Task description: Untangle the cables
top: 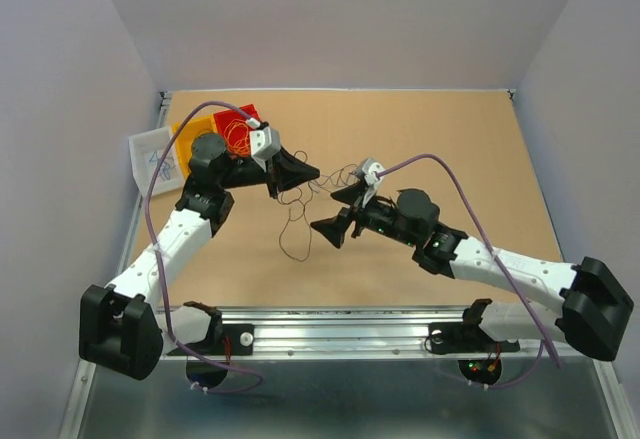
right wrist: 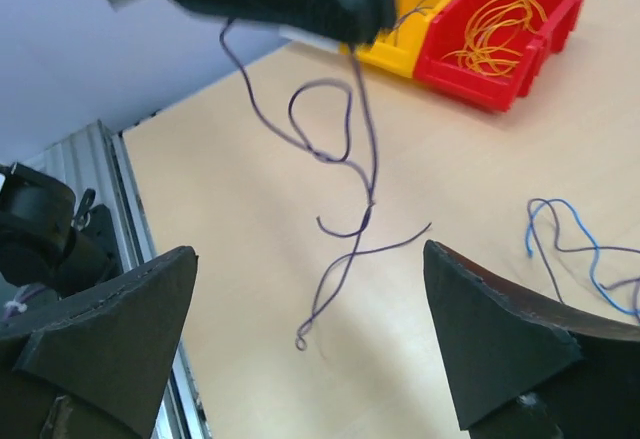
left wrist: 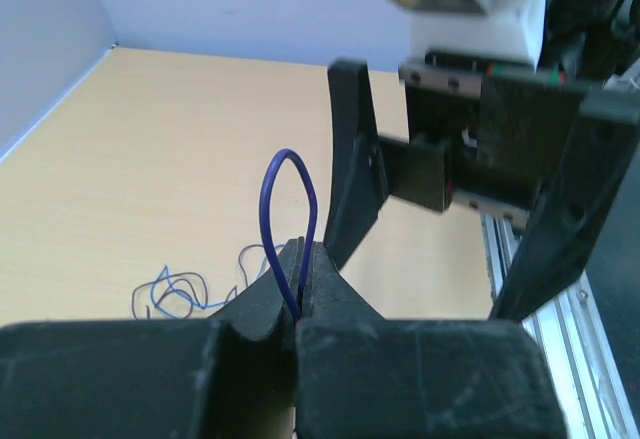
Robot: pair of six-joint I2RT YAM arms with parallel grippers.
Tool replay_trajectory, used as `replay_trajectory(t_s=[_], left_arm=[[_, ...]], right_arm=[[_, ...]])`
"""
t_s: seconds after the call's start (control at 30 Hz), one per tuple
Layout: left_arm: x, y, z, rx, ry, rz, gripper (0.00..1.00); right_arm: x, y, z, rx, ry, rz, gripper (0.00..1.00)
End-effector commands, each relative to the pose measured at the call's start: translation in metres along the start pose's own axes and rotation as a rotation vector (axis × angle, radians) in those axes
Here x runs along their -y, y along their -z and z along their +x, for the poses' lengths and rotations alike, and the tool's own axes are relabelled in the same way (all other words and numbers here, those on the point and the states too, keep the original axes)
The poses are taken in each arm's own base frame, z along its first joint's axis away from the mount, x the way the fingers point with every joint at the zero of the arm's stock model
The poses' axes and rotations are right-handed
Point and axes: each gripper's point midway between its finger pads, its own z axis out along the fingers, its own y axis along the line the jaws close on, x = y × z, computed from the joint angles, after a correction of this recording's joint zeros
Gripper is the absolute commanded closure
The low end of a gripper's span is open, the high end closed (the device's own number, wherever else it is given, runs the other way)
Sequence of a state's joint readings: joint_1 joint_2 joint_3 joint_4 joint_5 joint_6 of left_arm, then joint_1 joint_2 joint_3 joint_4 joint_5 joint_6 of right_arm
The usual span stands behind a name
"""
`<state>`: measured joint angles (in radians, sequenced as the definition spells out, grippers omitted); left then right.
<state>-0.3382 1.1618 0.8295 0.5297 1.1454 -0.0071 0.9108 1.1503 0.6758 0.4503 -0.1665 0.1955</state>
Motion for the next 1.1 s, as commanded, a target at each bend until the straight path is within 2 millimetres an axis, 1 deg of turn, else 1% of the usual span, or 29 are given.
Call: replay_trajectory(t_s=[0.0, 0.03, 0.07, 0.1, 0.13, 0.17, 0.2, 0.23, 0.27, 0.3, 0.37, 0.47, 0.53, 0.6, 0.67, 0.73, 0.77, 0.8, 0.87, 0.9, 0.93, 0.97, 1.0, 1.03, 1.07], left_arm=[[-0.005, 0.001, -0.053, 0.071, -0.045, -0.046, 1.00], [-0.005, 0.001, -0.057, 0.078, -0.044, -0.051, 1.00], [-0.005, 0.001, -0.059, 0.080, -0.033, -0.055, 1.00], [-0.006, 0.001, -0.065, 0.086, -0.042, -0.062, 1.00], [-0.009, 0.001, -0.067, 0.090, -0.042, -0.080, 1.00], [-0.010, 0.001, -0.069, 0.092, -0.048, -0.089, 1.00], [-0.013, 0.003, -0.072, 0.096, -0.061, -0.107, 1.00], [-0.014, 0.004, -0.075, 0.098, -0.068, -0.117, 1.00], [-0.016, 0.005, -0.076, 0.099, -0.073, -0.126, 1.00], [-0.019, 0.008, -0.080, 0.104, -0.077, -0.148, 1.00], [-0.023, 0.013, -0.084, 0.108, -0.082, -0.169, 1.00], [-0.032, 0.023, -0.092, 0.118, -0.088, -0.210, 1.00], [-0.033, 0.026, -0.097, 0.122, -0.088, -0.213, 1.00], [-0.034, 0.030, -0.099, 0.124, -0.095, -0.223, 1.00], [-0.034, 0.033, -0.099, 0.125, -0.097, -0.231, 1.00], [-0.037, 0.033, -0.096, 0.124, -0.089, -0.246, 1.00], [-0.039, 0.034, -0.094, 0.124, -0.077, -0.258, 1.00], [-0.042, 0.035, -0.088, 0.123, -0.055, -0.281, 1.00], [-0.047, 0.037, -0.085, 0.119, -0.059, -0.314, 1.00], [-0.054, 0.042, -0.080, 0.116, -0.061, -0.369, 1.00], [-0.056, 0.044, -0.079, 0.117, -0.069, -0.388, 1.00], [-0.056, 0.046, -0.077, 0.116, -0.076, -0.401, 1.00], [-0.056, 0.046, -0.076, 0.115, -0.079, -0.406, 1.00], [-0.055, 0.046, -0.075, 0.113, -0.079, -0.403, 1.00], [-0.054, 0.047, -0.075, 0.113, -0.081, -0.400, 1.00]], right_arm=[[-0.023, -0.020, -0.017, 0.112, 0.109, -0.161, 0.00], [-0.021, -0.025, -0.014, 0.115, 0.111, -0.164, 0.00], [-0.019, -0.034, -0.004, 0.094, 0.108, -0.165, 0.02], [-0.016, -0.039, 0.000, 0.086, 0.106, -0.159, 0.03], [-0.014, -0.046, -0.007, 0.099, 0.106, -0.146, 0.06], [-0.011, -0.051, -0.004, 0.090, 0.101, -0.135, 0.08], [-0.004, -0.058, 0.005, 0.070, 0.092, -0.108, 0.12], [-0.001, -0.061, 0.003, 0.074, 0.091, -0.092, 0.14], [0.002, -0.064, 0.006, 0.070, 0.086, -0.080, 0.17], [0.009, -0.067, 0.009, 0.064, 0.083, -0.050, 0.23], [0.013, -0.070, 0.014, 0.057, 0.077, -0.029, 0.28], [0.021, -0.070, 0.022, 0.045, 0.076, 0.009, 0.31], [0.029, -0.069, 0.028, 0.038, 0.081, 0.046, 0.36], [0.034, -0.067, 0.034, 0.026, 0.088, 0.067, 0.37], [0.036, -0.065, 0.036, 0.025, 0.097, 0.075, 0.37], [0.037, -0.061, 0.042, 0.015, 0.101, 0.076, 0.37], [0.038, -0.059, 0.041, 0.019, 0.104, 0.083, 0.37], [0.044, -0.057, 0.043, 0.018, 0.106, 0.117, 0.37], [0.052, -0.056, 0.045, 0.017, 0.110, 0.158, 0.37], [0.055, -0.058, 0.054, -0.005, 0.110, 0.165, 0.37], [0.062, -0.059, 0.055, -0.003, 0.113, 0.204, 0.37], [0.067, -0.063, 0.066, -0.028, 0.116, 0.215, 0.38], [0.069, -0.065, 0.069, -0.037, 0.118, 0.223, 0.38], [0.072, -0.071, 0.068, -0.034, 0.118, 0.231, 0.39], [0.076, -0.075, 0.077, -0.053, 0.119, 0.241, 0.40]])
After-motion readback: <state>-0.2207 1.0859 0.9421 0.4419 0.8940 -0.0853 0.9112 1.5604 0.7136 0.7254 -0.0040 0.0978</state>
